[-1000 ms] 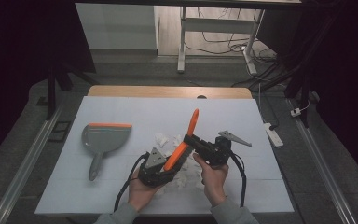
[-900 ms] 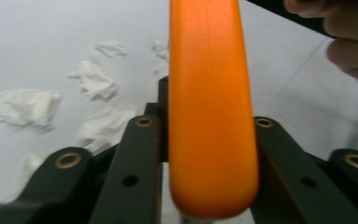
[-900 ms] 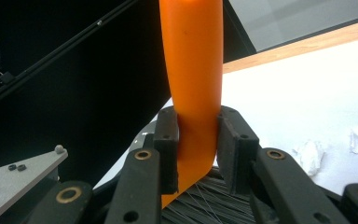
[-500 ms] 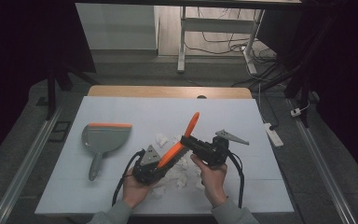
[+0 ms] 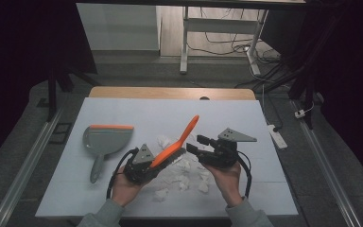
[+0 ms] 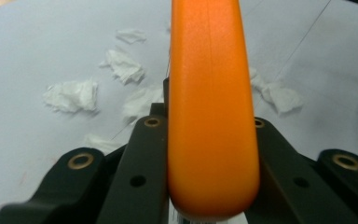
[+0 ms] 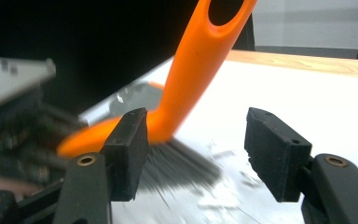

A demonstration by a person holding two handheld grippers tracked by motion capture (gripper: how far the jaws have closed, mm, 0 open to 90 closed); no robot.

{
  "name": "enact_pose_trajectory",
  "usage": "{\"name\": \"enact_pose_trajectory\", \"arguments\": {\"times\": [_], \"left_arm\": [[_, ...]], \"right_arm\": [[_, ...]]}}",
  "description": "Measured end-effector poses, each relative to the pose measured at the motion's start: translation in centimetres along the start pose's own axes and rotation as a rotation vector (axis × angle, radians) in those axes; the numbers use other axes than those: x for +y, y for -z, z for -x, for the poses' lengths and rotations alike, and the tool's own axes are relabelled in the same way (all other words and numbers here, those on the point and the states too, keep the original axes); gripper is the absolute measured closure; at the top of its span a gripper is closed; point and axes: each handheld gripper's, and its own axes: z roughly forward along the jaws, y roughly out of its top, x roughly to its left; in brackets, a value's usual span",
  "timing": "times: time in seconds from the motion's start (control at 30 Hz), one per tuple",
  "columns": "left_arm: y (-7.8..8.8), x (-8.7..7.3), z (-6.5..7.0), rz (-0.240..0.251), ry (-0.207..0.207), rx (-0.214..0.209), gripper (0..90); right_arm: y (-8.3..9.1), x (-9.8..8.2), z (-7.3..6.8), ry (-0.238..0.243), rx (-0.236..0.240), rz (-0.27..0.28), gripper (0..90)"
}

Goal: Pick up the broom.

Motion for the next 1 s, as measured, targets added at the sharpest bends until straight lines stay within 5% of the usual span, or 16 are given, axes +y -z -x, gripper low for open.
{"name": "enact_pose_trajectory", "arguments": {"times": [0.2,0.4,0.8,1.0], "left_arm": [[-0.1,-0.2,-0.6,-0.087,-0.041,-0.017,80.3],[-1.0,0.0,-0.7,-0.149,-0.067,-0.038,80.3],[-2.2,3.2,1.1,-0.328,-0.300,-0.127,80.3],[-2.8,4.1,2.2,-0.374,-0.365,-0.140,80.3]], "right_arm": [[1.1,0.2,-0.4,0.171,0.039,-0.168,36.5],[1.2,0.3,-1.0,0.270,0.047,-0.227,36.7],[0.9,0.8,-2.3,0.467,0.057,-0.364,31.9],[0.0,0.2,-2.4,0.524,0.073,-0.452,32.8]]}}
